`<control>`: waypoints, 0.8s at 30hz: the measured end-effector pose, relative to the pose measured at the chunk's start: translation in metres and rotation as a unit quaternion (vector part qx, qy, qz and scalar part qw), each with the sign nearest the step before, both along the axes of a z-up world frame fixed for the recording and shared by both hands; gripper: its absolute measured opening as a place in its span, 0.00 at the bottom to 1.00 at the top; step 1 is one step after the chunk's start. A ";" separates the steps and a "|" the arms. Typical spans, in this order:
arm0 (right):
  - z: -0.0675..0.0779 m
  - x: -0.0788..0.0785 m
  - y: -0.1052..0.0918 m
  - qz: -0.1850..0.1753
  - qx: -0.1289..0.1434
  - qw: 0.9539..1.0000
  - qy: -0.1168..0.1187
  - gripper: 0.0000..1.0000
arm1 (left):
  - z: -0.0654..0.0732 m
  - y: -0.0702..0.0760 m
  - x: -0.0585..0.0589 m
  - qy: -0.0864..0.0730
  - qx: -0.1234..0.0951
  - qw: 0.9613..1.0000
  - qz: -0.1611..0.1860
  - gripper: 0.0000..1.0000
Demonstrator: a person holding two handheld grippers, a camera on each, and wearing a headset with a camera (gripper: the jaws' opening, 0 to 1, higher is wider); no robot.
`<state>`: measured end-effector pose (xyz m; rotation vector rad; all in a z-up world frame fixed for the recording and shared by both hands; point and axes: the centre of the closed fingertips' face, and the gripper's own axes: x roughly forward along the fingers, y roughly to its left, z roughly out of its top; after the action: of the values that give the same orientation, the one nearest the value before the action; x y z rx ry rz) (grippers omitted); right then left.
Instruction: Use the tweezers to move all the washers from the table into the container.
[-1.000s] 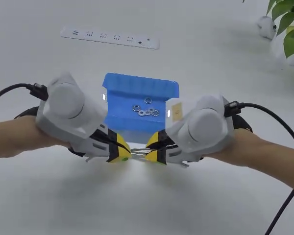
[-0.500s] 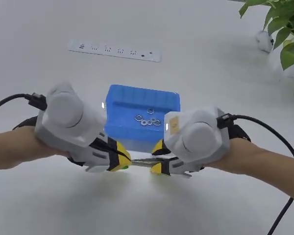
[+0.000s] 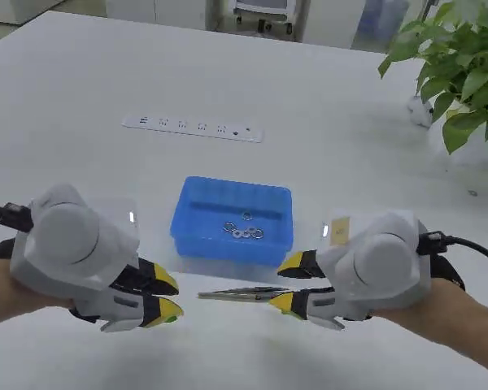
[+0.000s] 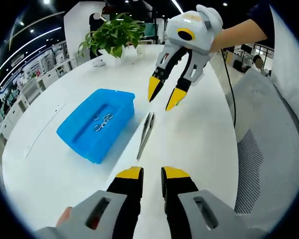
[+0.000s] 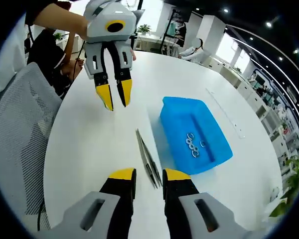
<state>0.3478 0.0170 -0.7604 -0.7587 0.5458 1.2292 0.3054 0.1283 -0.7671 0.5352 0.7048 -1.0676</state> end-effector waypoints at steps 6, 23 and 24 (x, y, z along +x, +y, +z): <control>0.024 -0.018 -0.018 -0.057 0.047 0.997 -0.006 0.23 | 0.011 0.023 -0.015 -0.021 0.036 0.999 0.021 0.34; 0.065 -0.027 -0.043 -0.147 0.117 0.980 -0.063 0.61 | 0.127 0.022 0.006 -0.092 -0.221 0.948 0.211 0.94; 0.065 -0.026 -0.048 -0.148 0.110 0.980 -0.070 0.62 | 0.130 0.024 0.006 -0.101 -0.221 0.947 0.212 0.97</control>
<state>0.3220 -0.0311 -0.6955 -0.5492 0.3828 0.9337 0.3109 0.1524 -0.6373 0.0918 0.3564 -0.7178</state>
